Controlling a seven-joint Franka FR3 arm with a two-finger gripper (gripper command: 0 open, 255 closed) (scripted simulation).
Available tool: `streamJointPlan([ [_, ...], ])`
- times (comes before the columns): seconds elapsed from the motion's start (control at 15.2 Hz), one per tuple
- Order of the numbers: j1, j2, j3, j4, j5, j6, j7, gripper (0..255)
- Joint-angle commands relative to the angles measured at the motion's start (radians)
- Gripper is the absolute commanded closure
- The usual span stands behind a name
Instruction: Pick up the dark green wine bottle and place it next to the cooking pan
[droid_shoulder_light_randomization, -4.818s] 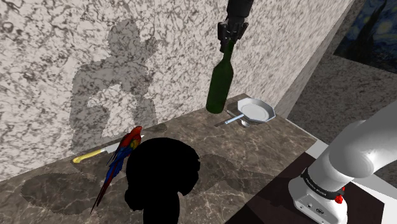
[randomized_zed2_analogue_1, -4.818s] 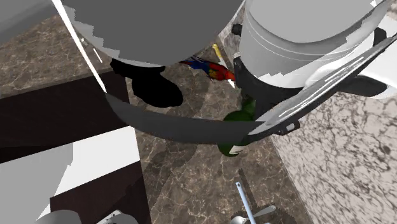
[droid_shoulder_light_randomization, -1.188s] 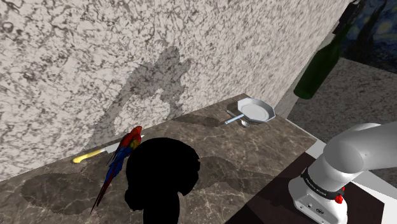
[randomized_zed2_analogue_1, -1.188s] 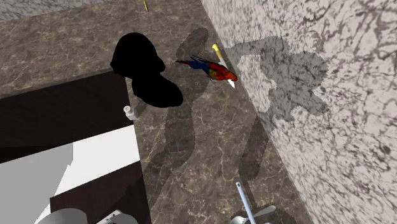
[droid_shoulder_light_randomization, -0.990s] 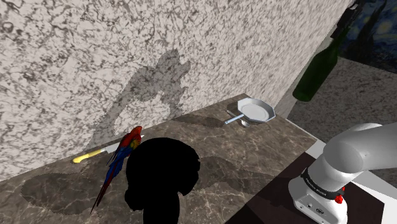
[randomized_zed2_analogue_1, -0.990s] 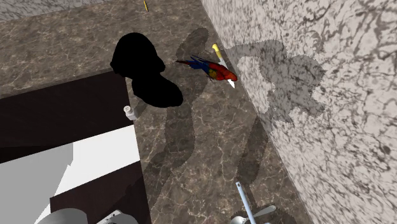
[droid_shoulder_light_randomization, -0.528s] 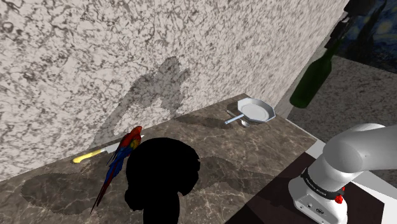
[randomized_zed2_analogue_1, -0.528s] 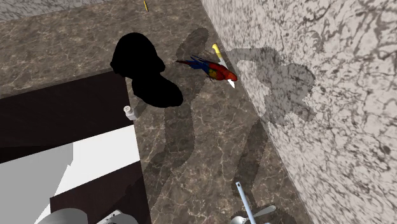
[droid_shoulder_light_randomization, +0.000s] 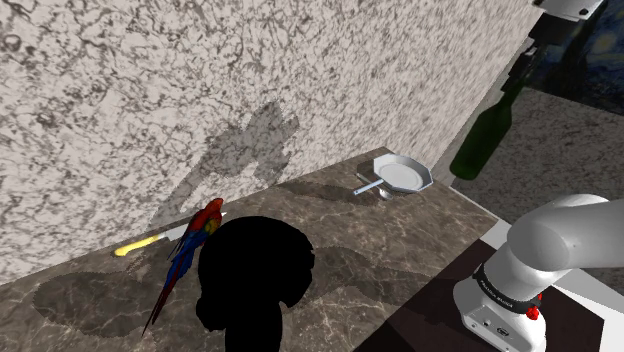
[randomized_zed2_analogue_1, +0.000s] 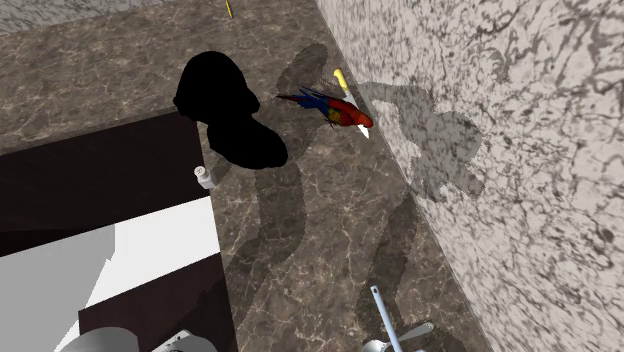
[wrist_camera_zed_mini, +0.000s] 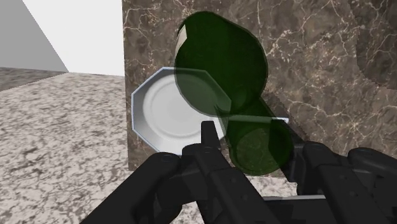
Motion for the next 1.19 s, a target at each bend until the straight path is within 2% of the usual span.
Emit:
streamJointPlan([
  [0.0,-0.004,-0.013,-0.004,-0.035,-0.005,0.024,-0.002,255],
  [1.12,-0.029,-0.071,-0.037,-0.3,-0.043,0.231,0.0,255],
])
